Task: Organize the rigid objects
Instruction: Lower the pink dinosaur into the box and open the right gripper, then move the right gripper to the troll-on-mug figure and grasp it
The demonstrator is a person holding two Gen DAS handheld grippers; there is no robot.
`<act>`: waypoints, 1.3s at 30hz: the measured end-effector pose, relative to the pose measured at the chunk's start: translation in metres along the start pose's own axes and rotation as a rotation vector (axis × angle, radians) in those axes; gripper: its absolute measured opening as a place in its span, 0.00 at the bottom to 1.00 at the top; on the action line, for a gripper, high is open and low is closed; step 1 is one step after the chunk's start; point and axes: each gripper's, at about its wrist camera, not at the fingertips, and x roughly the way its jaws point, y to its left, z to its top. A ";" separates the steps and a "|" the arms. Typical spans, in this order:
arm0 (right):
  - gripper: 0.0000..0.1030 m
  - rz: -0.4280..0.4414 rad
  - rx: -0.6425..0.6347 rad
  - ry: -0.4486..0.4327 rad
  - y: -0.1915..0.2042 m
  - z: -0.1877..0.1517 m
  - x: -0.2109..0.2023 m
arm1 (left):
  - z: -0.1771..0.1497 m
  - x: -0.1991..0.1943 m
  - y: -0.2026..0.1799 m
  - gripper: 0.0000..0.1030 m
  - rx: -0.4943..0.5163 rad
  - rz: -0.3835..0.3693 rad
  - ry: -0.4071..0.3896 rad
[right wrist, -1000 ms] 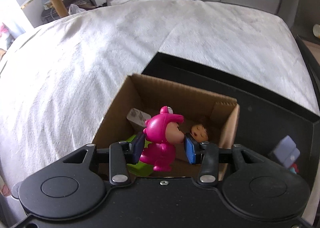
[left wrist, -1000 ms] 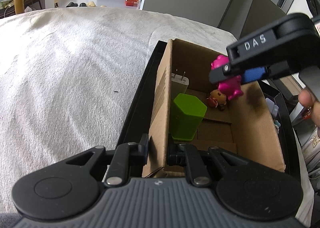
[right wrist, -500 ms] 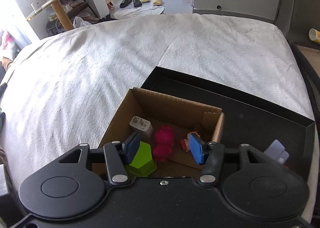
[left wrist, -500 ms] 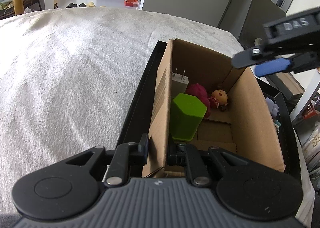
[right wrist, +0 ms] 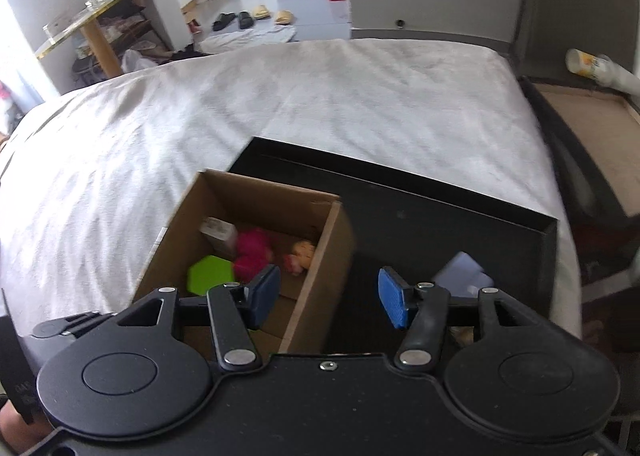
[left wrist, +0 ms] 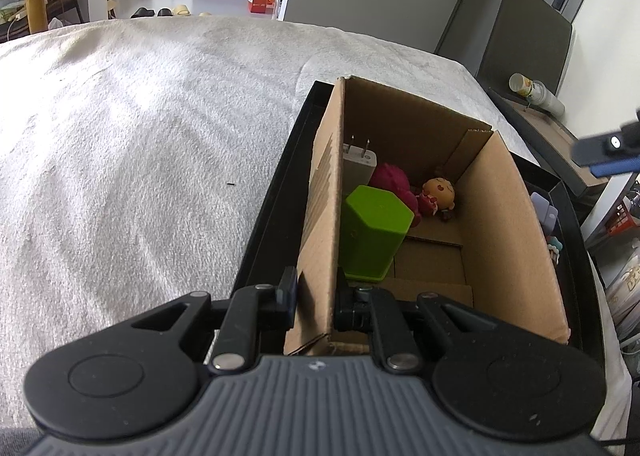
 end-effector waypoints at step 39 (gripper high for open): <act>0.58 -0.156 0.545 0.103 -0.128 -0.067 0.078 | -0.001 0.000 0.000 0.14 0.006 0.005 0.000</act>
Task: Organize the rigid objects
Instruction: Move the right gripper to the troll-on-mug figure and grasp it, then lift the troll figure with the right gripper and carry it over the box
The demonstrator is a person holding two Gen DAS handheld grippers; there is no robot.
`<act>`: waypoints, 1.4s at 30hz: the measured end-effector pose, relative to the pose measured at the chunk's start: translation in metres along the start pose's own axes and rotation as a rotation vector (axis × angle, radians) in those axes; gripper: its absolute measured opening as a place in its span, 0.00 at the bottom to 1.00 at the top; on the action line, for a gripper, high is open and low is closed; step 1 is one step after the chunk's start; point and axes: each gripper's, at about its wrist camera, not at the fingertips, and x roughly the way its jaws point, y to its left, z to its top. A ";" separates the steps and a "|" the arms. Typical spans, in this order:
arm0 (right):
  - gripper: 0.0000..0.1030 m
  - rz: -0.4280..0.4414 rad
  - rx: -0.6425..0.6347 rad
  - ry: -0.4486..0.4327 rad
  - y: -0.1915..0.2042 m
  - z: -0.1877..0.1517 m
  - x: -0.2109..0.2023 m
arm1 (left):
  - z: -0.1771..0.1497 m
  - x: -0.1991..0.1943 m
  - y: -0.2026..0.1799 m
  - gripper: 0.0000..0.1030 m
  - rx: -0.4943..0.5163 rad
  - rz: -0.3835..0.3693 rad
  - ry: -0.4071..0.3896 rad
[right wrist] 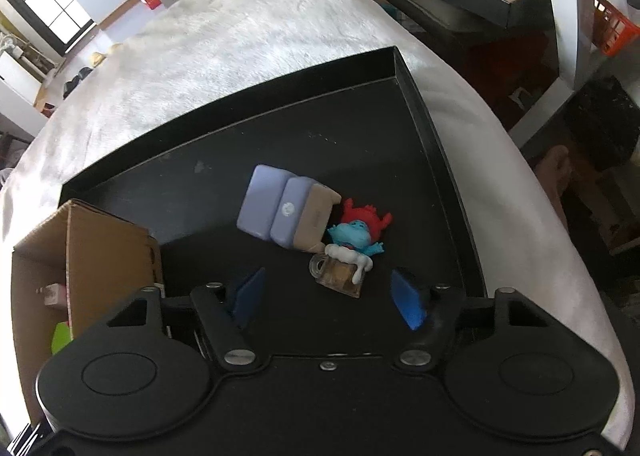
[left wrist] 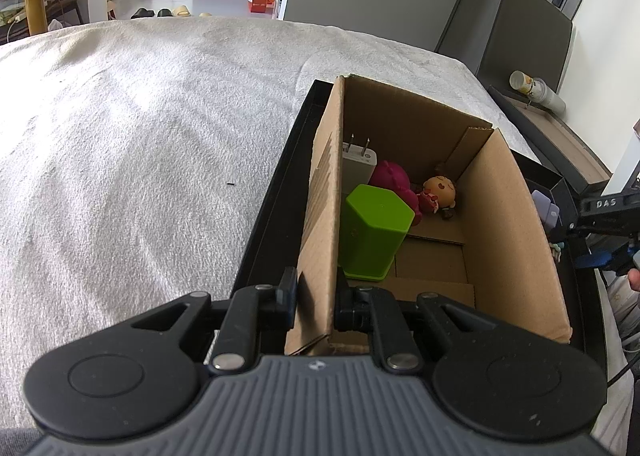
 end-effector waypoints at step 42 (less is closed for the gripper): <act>0.20 -0.025 -0.060 0.124 -0.005 -0.025 0.004 | -0.001 0.001 -0.001 0.14 0.005 0.003 0.003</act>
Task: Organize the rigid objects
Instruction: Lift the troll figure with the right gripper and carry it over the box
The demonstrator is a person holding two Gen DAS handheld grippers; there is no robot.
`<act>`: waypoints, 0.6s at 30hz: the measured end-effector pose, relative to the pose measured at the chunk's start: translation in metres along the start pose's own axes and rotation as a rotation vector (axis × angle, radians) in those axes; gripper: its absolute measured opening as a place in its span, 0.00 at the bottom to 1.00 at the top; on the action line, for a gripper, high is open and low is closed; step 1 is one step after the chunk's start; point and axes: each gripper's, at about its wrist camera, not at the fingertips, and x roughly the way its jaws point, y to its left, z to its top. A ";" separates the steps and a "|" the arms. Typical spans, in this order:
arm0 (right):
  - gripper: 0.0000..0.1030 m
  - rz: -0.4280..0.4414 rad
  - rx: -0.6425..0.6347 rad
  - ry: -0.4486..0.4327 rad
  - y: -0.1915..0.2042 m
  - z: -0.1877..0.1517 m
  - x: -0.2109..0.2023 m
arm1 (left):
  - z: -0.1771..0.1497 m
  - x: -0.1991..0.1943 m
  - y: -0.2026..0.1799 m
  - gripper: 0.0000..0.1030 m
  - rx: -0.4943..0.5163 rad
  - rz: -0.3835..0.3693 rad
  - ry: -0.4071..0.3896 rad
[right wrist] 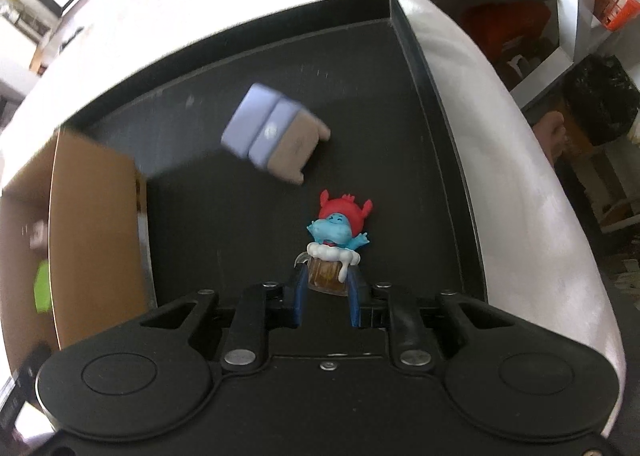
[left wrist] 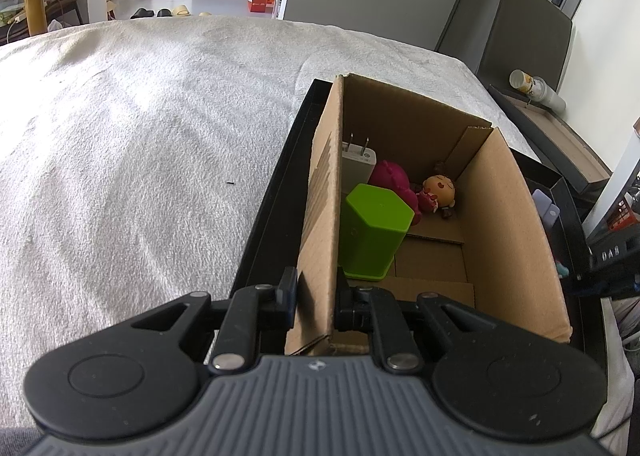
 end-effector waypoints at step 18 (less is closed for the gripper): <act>0.36 -0.082 -0.108 0.030 -0.002 -0.015 -0.016 | 0.000 0.000 -0.001 0.14 -0.001 0.000 0.002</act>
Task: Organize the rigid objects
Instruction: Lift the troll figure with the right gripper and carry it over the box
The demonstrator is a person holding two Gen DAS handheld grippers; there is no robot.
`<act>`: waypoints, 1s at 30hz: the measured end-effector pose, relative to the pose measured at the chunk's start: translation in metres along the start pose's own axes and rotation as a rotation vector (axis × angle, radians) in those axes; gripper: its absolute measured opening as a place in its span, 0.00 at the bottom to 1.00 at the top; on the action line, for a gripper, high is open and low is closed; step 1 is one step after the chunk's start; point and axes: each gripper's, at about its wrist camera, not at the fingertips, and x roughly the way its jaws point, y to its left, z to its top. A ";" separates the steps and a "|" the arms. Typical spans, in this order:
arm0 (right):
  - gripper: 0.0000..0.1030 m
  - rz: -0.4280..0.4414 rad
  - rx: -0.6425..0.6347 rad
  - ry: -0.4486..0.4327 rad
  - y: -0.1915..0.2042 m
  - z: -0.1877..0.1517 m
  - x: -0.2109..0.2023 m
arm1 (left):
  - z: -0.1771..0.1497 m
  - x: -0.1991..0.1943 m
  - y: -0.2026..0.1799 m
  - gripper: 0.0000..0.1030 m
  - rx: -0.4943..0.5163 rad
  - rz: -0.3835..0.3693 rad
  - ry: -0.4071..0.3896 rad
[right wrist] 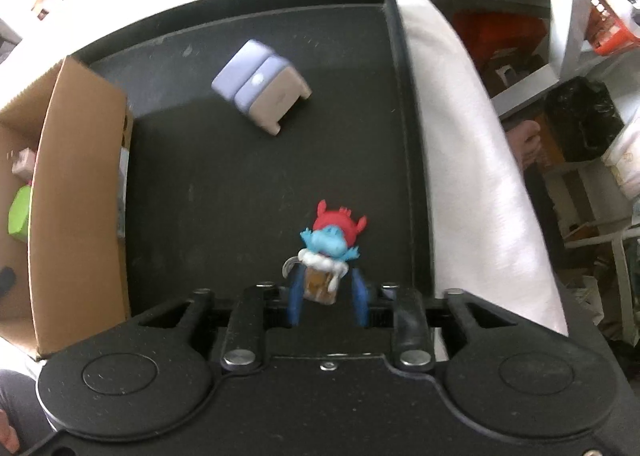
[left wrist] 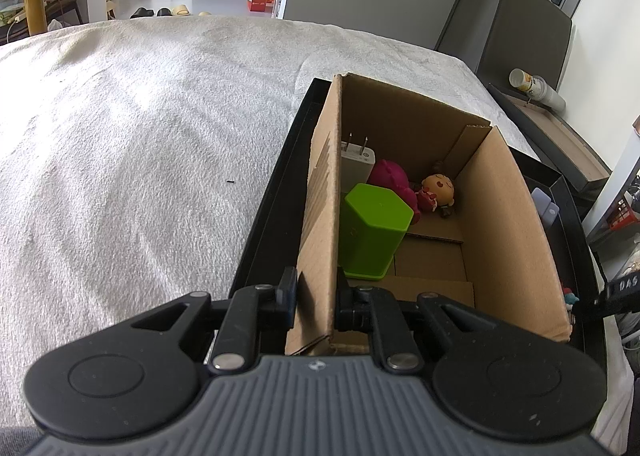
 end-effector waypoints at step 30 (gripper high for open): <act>0.45 -0.072 0.147 0.002 0.010 0.014 0.033 | 0.000 -0.001 -0.001 0.14 -0.007 -0.007 0.003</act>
